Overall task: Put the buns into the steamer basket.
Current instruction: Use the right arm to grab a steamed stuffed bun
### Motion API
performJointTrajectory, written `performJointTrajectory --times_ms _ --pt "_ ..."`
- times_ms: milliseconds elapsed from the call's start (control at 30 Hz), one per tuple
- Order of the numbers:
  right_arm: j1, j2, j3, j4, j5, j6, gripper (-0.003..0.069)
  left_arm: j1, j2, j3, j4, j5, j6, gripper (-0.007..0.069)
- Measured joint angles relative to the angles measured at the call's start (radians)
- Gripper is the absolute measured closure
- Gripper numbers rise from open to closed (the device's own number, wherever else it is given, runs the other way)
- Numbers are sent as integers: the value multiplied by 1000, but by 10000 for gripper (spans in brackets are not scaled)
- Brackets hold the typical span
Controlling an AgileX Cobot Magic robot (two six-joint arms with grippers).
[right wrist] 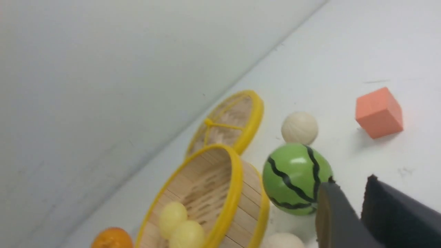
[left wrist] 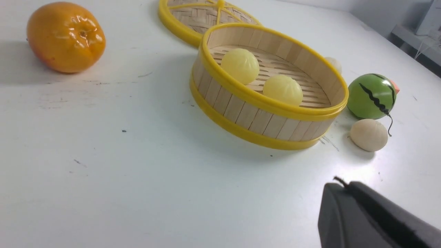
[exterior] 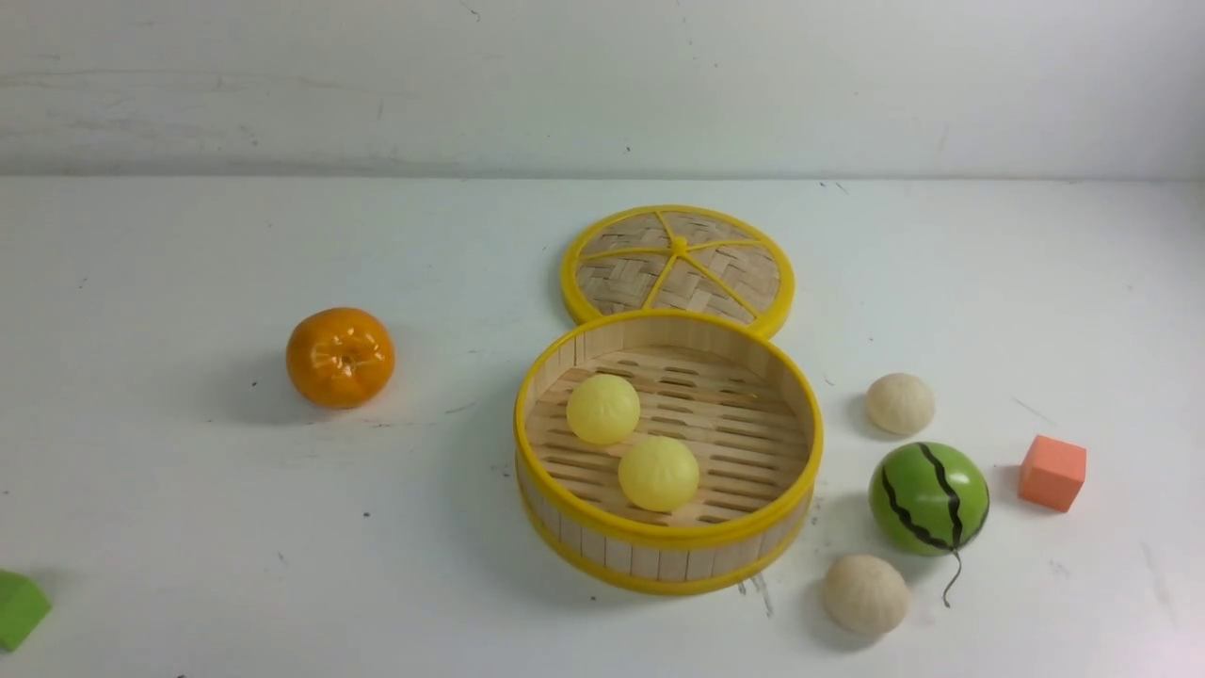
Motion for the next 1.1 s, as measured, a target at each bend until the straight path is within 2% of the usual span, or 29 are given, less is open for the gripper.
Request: performJointTrajectory --times_ms 33,167,300,433,567,700,733,833,933,1100 --pt "0 0 -3 4 5 0 522 0 0 0 0 1 0 638" --pt "38 122 -185 13 233 -111 522 0 0 1 0 7 0 638" --pt "73 496 -482 -49 610 -339 522 0 0 1 0 10 0 637" --pt "77 809 -650 -99 771 -439 522 0 0 1 0 10 0 636" --pt "87 1073 -768 -111 791 -458 522 0 0 1 0 11 0 636" --pt "158 1254 -871 -120 781 -462 522 0 0 1 0 11 0 634" --pt "212 1335 -926 -137 760 -467 519 0 0 1 0 11 0 633" --pt "269 1416 -985 -172 743 -466 513 0 0 1 0 11 0 630" --pt "328 1541 -1071 -222 733 -434 478 0 0 2 0 11 0 630" --pt "337 1653 -1109 -233 689 -412 389 0 0 2 0 11 0 628"
